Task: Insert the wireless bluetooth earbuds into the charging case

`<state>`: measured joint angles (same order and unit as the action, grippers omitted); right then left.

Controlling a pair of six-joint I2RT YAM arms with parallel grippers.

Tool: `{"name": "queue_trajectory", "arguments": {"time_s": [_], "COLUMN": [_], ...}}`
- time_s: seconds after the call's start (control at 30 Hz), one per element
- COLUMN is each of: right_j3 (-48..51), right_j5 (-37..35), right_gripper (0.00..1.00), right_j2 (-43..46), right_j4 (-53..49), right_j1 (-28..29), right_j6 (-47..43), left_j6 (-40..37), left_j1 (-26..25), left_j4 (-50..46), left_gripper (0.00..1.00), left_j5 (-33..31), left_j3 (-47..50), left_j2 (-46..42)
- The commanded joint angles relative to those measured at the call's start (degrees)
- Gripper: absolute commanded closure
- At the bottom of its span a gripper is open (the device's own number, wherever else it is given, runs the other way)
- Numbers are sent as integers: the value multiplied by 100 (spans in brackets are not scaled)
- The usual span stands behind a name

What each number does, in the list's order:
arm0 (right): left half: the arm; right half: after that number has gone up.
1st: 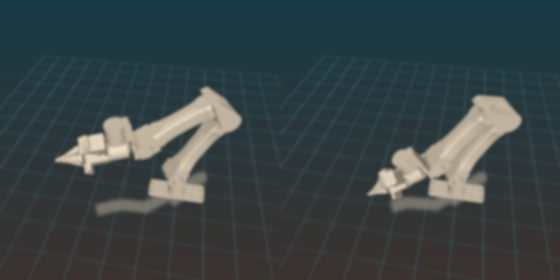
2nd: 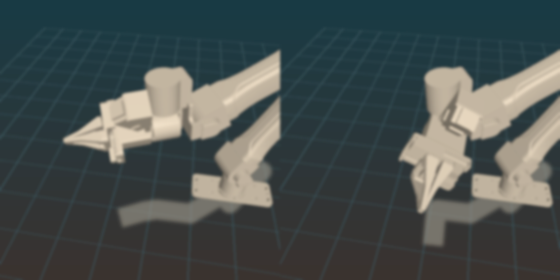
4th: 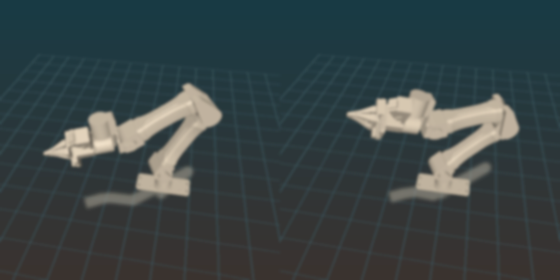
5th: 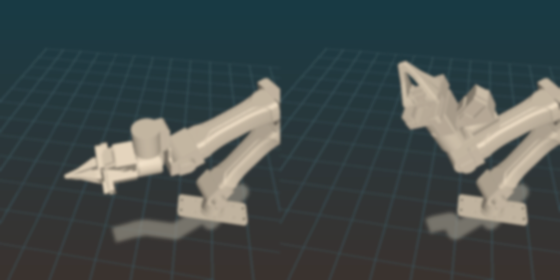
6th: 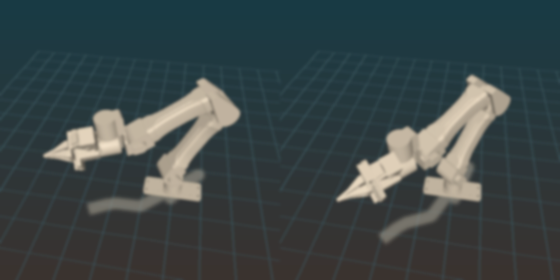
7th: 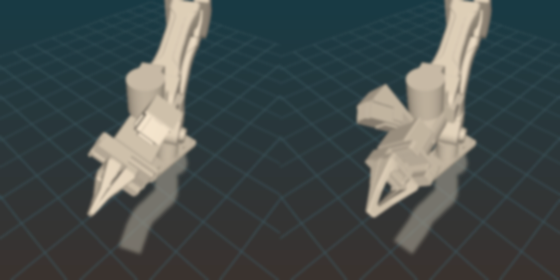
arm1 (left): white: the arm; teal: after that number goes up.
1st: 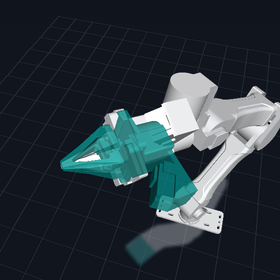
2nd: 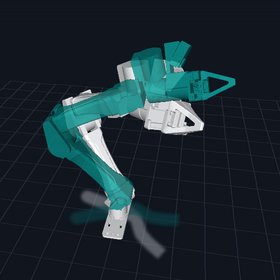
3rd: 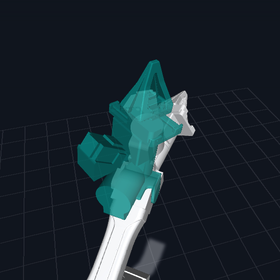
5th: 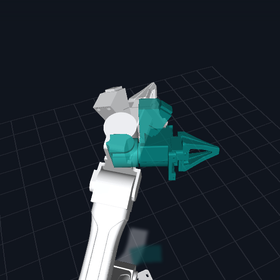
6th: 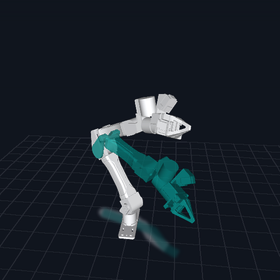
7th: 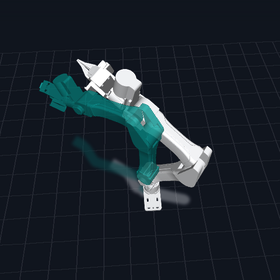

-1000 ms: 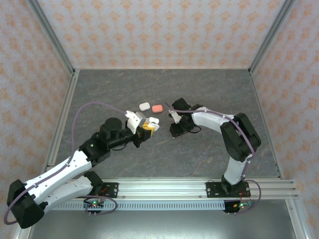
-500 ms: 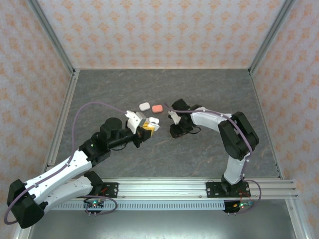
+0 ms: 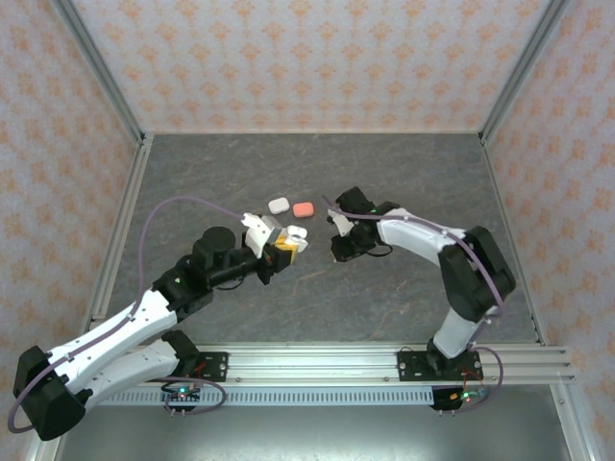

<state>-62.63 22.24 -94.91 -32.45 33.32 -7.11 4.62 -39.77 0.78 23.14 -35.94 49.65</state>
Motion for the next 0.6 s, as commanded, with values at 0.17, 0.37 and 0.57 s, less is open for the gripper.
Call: {"name": "queue_trajectory", "arguments": {"time_s": [0.17,0.37,0.57], "right_j3": [456,842,1102], "right_j5": [41,567,724], "right_gripper": [81,81,81], "right_j2": [2125,3478,4141], "right_j4": [721,1541,2305], "right_j1": [-5,17,336], "right_j6": [181,269,269], "left_j6": [227,254,289], "left_j1": [-19,-18,-28], "left_j4": [768,987,1217], "left_gripper": [100,100,100], "left_j5": [178,362,587], "left_j3": [20,-40,-95], "left_j2": [249,499,685]}}
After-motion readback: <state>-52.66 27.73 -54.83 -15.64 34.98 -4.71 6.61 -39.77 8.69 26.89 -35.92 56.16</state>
